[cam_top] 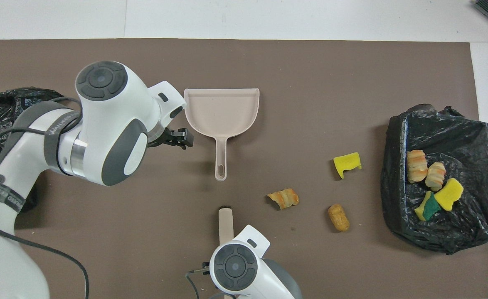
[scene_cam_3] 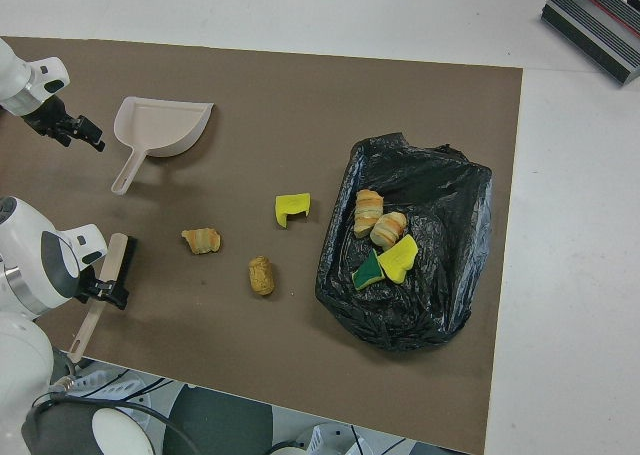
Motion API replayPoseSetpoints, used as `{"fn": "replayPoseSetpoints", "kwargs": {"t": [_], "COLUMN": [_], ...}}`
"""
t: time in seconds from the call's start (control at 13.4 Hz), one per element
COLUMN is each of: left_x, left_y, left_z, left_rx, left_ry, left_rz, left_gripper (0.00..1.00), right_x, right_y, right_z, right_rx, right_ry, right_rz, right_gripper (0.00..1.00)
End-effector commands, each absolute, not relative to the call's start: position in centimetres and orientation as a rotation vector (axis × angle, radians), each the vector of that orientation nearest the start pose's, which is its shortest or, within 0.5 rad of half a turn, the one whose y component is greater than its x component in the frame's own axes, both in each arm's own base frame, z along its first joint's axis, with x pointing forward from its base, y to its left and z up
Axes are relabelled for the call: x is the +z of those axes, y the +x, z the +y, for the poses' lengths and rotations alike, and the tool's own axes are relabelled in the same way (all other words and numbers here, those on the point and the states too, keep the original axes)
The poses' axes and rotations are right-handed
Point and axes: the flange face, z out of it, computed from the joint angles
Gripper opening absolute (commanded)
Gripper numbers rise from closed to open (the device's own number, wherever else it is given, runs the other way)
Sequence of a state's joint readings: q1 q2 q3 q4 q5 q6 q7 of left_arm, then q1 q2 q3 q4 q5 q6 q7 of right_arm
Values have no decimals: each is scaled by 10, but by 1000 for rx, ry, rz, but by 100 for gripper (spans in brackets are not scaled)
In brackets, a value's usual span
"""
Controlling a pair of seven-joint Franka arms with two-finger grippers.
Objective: Sweep and dump trash in bin
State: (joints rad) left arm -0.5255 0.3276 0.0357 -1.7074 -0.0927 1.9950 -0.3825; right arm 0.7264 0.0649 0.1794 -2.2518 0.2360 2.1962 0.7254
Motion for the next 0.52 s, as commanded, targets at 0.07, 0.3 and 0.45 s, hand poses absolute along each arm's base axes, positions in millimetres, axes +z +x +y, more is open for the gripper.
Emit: {"fn": "replayPoseSetpoints", "kwargs": {"t": [0.07,0.3,0.45], "left_x": [371,356,355], "left_y": [551,543,543], "left_z": [-358,-376,-376], "left_rx": [87,85,91], "left_ry": [-3197,-3196,-3194], "left_rz": [-9,-23,-21], "left_gripper": [100,100,61], "right_x": [335,339,340], "right_y": [303,288,278], "right_z": [420,429,429], "right_rx": [403,417,466], "right_ry": [-3001,-2996,-3016], "right_rz": [53,17,-10], "right_gripper": [82,81,81]}}
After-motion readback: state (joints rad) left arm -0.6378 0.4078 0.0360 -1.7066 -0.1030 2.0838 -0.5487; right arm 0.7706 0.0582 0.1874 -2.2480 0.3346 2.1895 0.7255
